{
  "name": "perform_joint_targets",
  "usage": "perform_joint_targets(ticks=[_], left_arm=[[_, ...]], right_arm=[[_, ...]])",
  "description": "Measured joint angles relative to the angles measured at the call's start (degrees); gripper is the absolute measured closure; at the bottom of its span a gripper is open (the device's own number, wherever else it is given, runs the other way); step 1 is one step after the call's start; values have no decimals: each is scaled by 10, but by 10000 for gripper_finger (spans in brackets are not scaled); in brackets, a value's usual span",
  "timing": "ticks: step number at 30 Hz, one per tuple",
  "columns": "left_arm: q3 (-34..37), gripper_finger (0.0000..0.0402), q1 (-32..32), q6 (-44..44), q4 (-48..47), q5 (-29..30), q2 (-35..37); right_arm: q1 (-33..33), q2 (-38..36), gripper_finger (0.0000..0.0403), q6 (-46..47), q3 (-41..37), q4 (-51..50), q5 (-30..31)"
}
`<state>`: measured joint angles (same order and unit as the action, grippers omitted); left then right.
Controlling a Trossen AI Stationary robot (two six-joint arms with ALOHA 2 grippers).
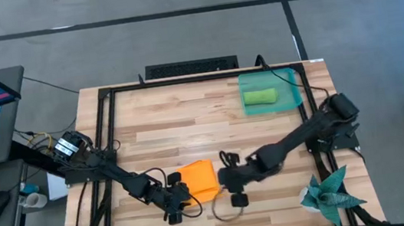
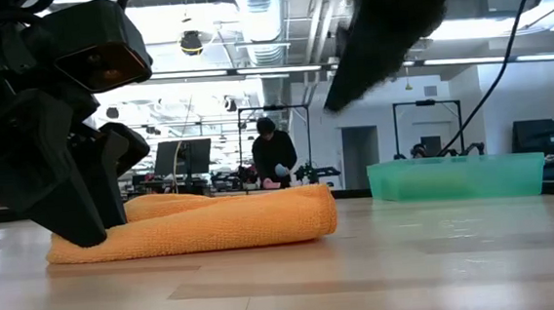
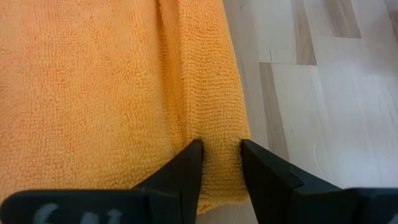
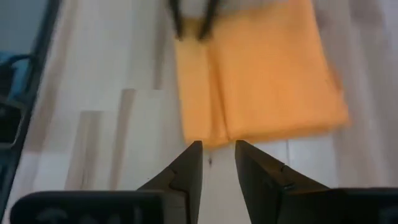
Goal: Roll microfiber towels into tight, uniform cylinder then place into a basket
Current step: Roll the orange microfiber towel
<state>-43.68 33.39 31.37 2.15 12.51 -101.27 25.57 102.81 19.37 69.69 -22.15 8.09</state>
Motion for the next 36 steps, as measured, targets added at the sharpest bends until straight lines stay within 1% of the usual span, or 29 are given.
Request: perform_joint_targets(ticks=[2,4,6,11,14,19,24,26,29,36], left_arm=[[0,292,0,0,0,2,0],[0,292,0,0,2,3,0],[1,292,0,0,4,3,0],[1,292,0,0,5,5,0],[1,292,0,0,6,11,0],[1,292,0,-3,10,15,-1],[1,291,0,-4,12,16,-1],[1,292,0,-3,12,17,-1],[1,291,0,-3,12,17,-1],[1,291,0,-3,12,17,-1]], right_arm=[[27,-9,283,-39,1,5,48],[51,-1,282,-72,1,19,90],[68,17,282,-103,1,49,115],[78,78,282,-235,1,131,117],[76,108,282,-284,2,147,120],[62,139,282,-282,19,149,124],[55,143,282,-288,26,149,117],[50,143,278,-276,26,149,113],[43,143,264,-260,24,149,113],[36,145,215,-254,23,150,111]])
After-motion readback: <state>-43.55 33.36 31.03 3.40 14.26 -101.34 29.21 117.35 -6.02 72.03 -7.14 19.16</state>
